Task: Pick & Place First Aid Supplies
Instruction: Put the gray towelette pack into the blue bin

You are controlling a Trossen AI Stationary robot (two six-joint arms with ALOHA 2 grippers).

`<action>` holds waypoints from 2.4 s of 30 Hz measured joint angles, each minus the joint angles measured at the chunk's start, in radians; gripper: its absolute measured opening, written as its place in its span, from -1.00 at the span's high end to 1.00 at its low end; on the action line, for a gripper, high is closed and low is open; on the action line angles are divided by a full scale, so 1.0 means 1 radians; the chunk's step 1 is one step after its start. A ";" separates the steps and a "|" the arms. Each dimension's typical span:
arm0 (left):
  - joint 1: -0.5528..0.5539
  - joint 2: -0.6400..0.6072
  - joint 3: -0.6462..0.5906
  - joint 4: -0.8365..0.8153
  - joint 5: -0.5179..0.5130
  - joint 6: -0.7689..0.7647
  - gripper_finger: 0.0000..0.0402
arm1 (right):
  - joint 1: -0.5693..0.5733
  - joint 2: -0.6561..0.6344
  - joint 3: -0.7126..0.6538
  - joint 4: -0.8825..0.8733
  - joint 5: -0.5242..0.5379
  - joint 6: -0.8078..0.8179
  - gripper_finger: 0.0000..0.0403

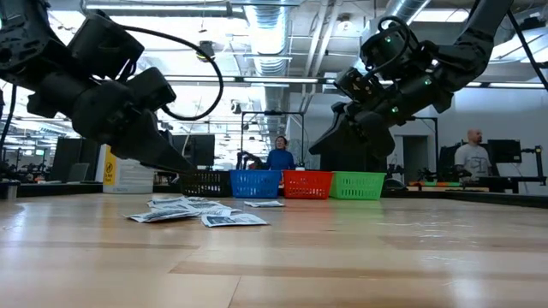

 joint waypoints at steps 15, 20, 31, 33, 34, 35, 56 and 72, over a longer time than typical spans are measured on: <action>0.002 0.000 0.000 0.011 -0.019 0.004 0.19 | 0.000 0.000 0.000 0.003 0.000 0.000 1.00; 0.002 0.000 0.000 0.013 -0.019 0.004 0.19 | 0.000 0.000 0.000 0.003 0.000 0.000 1.00; -0.075 0.001 0.028 0.020 -0.050 -0.023 0.19 | 0.000 0.000 0.000 0.003 0.000 0.000 1.00; -0.094 0.001 0.035 0.019 -0.086 -0.026 0.19 | 0.000 0.000 0.000 0.003 0.000 0.000 1.00; -0.101 0.002 0.038 0.020 -0.108 -0.038 0.19 | 0.000 0.000 0.000 0.003 0.000 0.000 1.00; -0.106 0.009 0.042 0.021 -0.133 -0.064 0.19 | 0.000 0.000 0.000 0.004 0.000 0.000 1.00; -0.166 0.276 0.224 0.000 -0.235 -0.256 0.19 | 0.067 0.000 0.000 0.034 0.000 0.008 1.00; -0.210 0.274 0.224 -0.088 -0.307 -0.185 0.19 | 0.085 0.000 0.000 0.067 0.000 0.000 1.00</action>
